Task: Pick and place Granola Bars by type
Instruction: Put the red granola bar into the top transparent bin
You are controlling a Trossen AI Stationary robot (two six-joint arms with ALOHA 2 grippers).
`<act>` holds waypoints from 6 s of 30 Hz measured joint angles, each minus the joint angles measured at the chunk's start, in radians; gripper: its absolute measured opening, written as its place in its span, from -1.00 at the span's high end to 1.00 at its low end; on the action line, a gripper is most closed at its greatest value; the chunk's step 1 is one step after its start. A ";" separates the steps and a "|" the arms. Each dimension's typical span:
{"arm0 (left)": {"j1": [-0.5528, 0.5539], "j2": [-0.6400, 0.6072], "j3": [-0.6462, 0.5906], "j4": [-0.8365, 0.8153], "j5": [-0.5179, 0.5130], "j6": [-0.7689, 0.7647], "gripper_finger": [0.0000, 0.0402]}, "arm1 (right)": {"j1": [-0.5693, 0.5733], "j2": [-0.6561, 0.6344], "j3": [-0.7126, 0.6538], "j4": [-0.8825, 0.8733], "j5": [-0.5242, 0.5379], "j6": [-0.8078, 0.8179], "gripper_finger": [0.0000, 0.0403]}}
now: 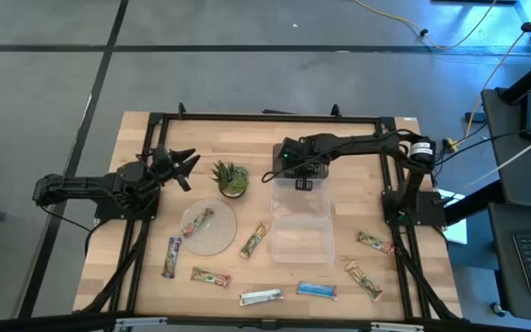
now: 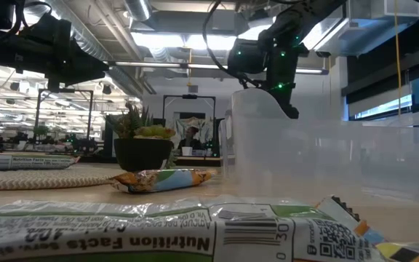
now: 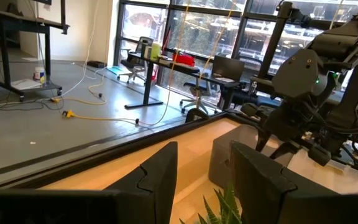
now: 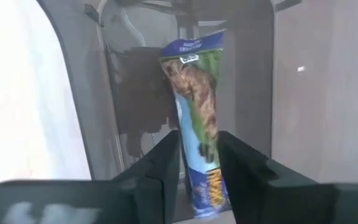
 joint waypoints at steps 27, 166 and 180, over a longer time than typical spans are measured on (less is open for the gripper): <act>0.000 0.000 0.000 0.001 -0.003 0.002 0.31 | 0.111 -0.586 -0.043 -0.333 -0.130 0.385 0.03; 0.000 0.000 0.000 0.000 0.072 0.002 0.31 | 0.339 -0.341 -0.075 0.064 0.029 0.471 0.47; 0.000 0.000 0.000 0.000 0.072 0.002 0.31 | 0.298 -0.064 -0.076 0.068 -0.003 0.359 0.47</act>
